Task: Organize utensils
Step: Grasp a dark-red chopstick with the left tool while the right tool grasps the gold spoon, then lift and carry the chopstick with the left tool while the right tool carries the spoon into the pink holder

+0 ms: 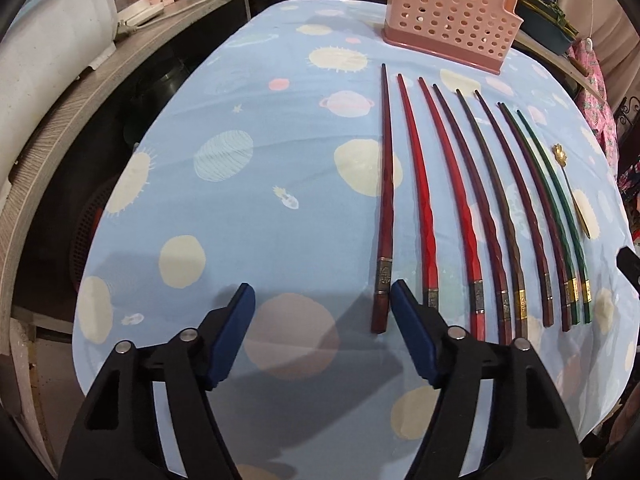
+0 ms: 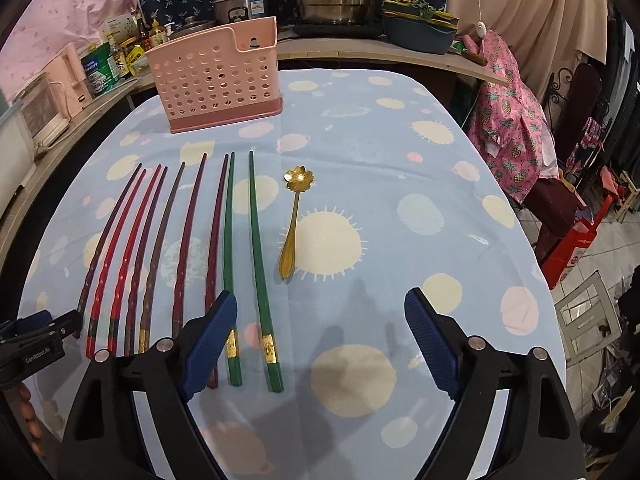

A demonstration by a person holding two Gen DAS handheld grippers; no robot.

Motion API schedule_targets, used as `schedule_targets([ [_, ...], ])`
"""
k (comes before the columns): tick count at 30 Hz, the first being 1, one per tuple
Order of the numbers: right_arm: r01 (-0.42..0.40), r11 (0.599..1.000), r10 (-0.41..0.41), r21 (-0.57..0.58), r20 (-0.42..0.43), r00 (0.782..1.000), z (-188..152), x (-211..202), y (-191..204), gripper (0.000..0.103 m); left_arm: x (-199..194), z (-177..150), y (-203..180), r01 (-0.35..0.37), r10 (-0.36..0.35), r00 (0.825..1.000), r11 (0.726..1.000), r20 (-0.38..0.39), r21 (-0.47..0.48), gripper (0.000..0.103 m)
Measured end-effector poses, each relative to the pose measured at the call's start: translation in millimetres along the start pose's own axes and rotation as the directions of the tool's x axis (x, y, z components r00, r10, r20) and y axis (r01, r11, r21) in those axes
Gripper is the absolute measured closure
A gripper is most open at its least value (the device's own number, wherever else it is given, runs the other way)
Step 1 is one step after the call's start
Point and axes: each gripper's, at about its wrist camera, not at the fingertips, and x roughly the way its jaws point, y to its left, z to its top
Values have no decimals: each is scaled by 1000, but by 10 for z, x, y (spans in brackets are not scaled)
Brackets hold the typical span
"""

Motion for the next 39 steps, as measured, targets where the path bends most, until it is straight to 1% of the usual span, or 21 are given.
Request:
schedule_targets([
  [1,-2,1000,2,4,-4,1000,22,43,-9,27,8,-1,-5,0,0,1000,1000,-1,0,41],
  [3,-6,1000,6,14,-18,1000,70,137,-22,35,11,3,-21,-5,5,1000,1000,1,3,45],
  [4,-9,1000,9,20,-25,1000,90,179,-30,37,9,4,-32,-3,3,1000,1000,3,7,48],
  [5,-14,999,15,29,-33,999,112,226,-38,41,7,7,-41,-1,1,1000,1000,4,9,50],
  [6,-21,999,22,37,-44,999,135,276,-43,47,3,11,-48,-1,1,1000,1000,4,12,55],
  [8,-39,998,42,51,-62,997,176,357,-45,54,1,22,-61,4,-4,1000,1000,3,12,59],
  [10,-56,997,60,59,-70,996,207,423,-29,59,1,29,-72,5,-5,1000,1000,2,13,69],
  [12,-65,996,70,59,-79,994,221,487,-1,67,1,36,-79,8,-8,1000,1000,0,14,72],
  [15,-84,994,91,74,-97,991,234,586,4,72,-1,46,-88,10,-10,1000,1000,-3,11,79],
  [16,-87,993,94,76,-99,991,234,608,9,74,-2,47,-90,12,-12,1000,1000,-4,10,80],
  [18,-89,994,95,69,-101,990,233,633,23,81,1,49,-94,12,-12,1000,1000,-3,9,81],
  [19,-90,994,96,64,-99,990,229,635,30,82,2,48,-95,14,-14,1000,1000,-3,10,82],
  [20,-92,994,98,58,-98,990,227,637,40,86,2,45,-97,14,-14,1000,1000,-2,10,83],
  [21,-96,994,101,53,-97,990,225,639,51,90,2,44,-98,14,-14,1000,1000,-2,10,84],
  [24,-103,994,106,39,-93,990,218,639,77,96,2,44,-107,14,-14,1000,1000,-2,12,91],
  [28,-113,993,116,37,-89,989,202,605,81,100,-17,46,-93,41,-41,999,999,-8,0,92],
  [31,-110,993,113,40,-71,991,215,509,41,102,-87,59,-80,47,-47,999,999,5,-9,95],
  [36,-109,993,110,56,-22,994,323,256,-85,102,-310,138,-46,53,-52,997,998,55,-21,96],
  [39,-112,991,112,68,10,994,425,93,-156,102,-504,225,-8,69,-66,993,997,98,-31,96],
])
